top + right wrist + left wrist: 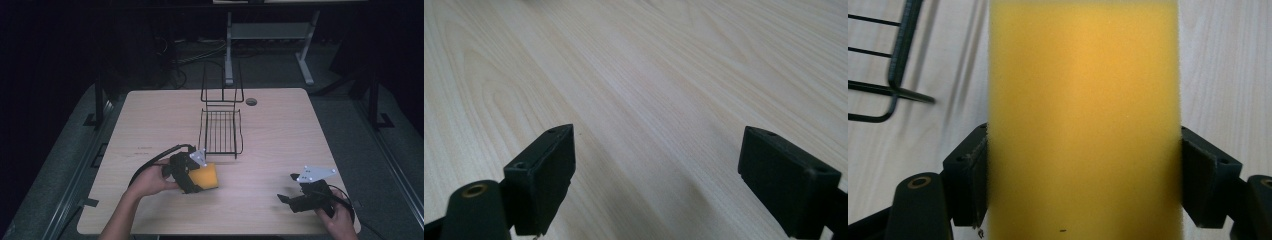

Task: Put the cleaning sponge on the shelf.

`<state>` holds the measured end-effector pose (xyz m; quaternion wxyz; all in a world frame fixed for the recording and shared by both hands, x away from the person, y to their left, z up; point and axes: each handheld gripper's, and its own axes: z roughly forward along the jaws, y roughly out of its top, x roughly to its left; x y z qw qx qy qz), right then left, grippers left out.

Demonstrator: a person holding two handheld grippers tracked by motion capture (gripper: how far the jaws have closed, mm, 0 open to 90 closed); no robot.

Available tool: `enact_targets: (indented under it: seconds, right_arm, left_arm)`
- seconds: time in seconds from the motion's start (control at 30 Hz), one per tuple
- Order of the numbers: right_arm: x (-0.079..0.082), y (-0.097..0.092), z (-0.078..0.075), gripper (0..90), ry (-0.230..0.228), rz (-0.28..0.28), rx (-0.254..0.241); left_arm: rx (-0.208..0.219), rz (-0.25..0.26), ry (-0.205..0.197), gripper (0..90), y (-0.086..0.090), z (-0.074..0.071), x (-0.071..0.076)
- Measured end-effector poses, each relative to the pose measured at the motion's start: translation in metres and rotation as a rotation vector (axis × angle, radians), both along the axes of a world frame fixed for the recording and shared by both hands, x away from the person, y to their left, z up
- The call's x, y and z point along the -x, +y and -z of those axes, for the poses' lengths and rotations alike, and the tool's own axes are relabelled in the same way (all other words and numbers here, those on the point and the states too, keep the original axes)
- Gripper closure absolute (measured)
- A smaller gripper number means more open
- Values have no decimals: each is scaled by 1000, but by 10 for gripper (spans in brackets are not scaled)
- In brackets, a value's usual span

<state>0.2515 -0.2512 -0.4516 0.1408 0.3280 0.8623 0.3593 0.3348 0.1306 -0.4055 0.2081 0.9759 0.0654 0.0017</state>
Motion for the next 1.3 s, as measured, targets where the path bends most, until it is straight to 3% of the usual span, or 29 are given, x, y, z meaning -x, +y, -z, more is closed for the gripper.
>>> enact_targets:
  seconds: [0.67,0.97,1.3]
  right_arm:
    - [1,-5,1,149,-1,16,-3]
    - [0,-6,0,149,7,15,-6]
    - [-1,-6,1,149,13,8,-6]
  left_arm:
    - [8,19,4,218,-9,-20,-21]
    - [3,27,-38,218,-16,-30,-31]
    - [-17,34,-40,218,-21,-38,-43]
